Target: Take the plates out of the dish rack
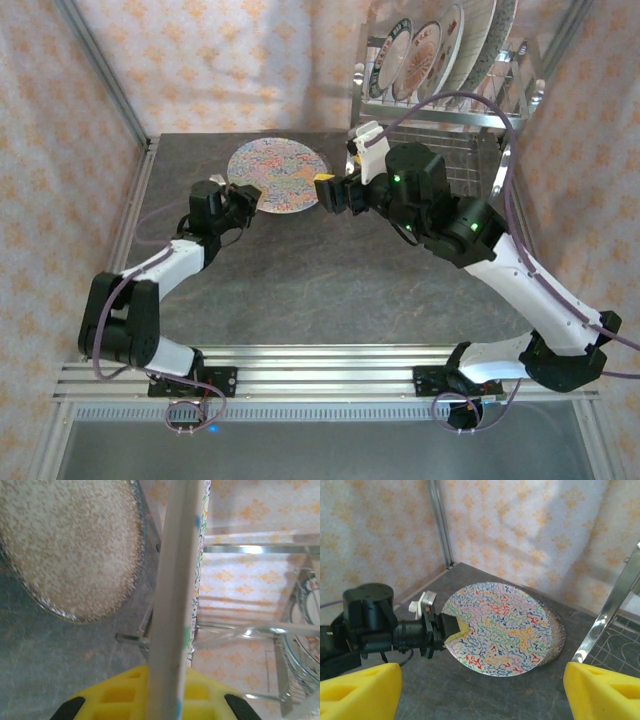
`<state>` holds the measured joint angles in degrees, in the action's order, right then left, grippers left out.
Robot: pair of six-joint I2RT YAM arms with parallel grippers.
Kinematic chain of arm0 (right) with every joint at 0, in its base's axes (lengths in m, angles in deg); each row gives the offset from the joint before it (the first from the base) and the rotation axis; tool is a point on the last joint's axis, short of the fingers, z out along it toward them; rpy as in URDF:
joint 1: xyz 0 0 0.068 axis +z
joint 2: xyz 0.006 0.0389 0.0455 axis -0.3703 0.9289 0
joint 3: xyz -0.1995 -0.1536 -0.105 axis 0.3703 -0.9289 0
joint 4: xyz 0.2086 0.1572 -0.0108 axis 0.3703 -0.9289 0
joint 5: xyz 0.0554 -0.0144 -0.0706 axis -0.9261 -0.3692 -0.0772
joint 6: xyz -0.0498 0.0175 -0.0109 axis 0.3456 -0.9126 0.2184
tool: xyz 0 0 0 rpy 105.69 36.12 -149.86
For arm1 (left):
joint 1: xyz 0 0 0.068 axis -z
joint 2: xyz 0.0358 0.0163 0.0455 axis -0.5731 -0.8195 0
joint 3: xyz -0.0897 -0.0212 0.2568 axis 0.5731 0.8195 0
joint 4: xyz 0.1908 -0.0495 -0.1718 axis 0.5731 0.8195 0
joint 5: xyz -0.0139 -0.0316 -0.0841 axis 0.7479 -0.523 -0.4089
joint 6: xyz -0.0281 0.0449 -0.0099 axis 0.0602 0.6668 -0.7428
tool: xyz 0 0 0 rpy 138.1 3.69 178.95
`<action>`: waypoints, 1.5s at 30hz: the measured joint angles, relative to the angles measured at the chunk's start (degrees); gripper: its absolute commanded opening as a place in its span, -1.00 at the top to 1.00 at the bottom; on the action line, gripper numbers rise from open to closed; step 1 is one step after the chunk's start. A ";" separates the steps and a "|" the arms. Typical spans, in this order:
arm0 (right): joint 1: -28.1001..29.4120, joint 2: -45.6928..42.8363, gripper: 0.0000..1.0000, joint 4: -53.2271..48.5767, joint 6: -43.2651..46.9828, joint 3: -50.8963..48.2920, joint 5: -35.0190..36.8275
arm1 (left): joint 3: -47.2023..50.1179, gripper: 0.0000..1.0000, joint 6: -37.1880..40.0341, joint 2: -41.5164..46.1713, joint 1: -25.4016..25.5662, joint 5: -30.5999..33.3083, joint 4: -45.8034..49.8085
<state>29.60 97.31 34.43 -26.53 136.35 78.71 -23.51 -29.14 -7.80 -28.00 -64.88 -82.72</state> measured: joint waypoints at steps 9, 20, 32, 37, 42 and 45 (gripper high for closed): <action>-0.17 0.44 -0.71 1.62 0.00 0.00 3.65 | -3.48 1.00 0.44 -13.09 -0.11 1.33 -6.32; -3.58 0.83 -0.72 1.60 -2.40 0.00 3.63 | -11.04 1.00 0.37 -23.34 -0.37 1.31 -10.58; -4.81 0.09 -0.72 1.57 -4.85 0.00 3.61 | -15.78 1.00 0.39 -29.94 -1.11 1.29 -10.56; -5.03 -0.26 -0.72 1.60 -5.20 -0.02 3.63 | -17.20 1.00 0.37 -31.76 -1.51 1.29 -10.56; -5.16 -0.46 -0.72 1.57 -5.44 -0.13 3.63 | -18.14 1.00 0.37 -33.16 -1.49 1.09 -10.56; -5.16 -0.46 -0.73 1.57 -5.44 -0.17 3.63 | -18.58 1.00 0.31 -33.81 -1.49 1.07 -10.58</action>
<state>24.44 96.85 36.01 -31.98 136.18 82.34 -42.09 -28.83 -41.61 -29.49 -63.81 -93.30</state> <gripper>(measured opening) 0.861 0.101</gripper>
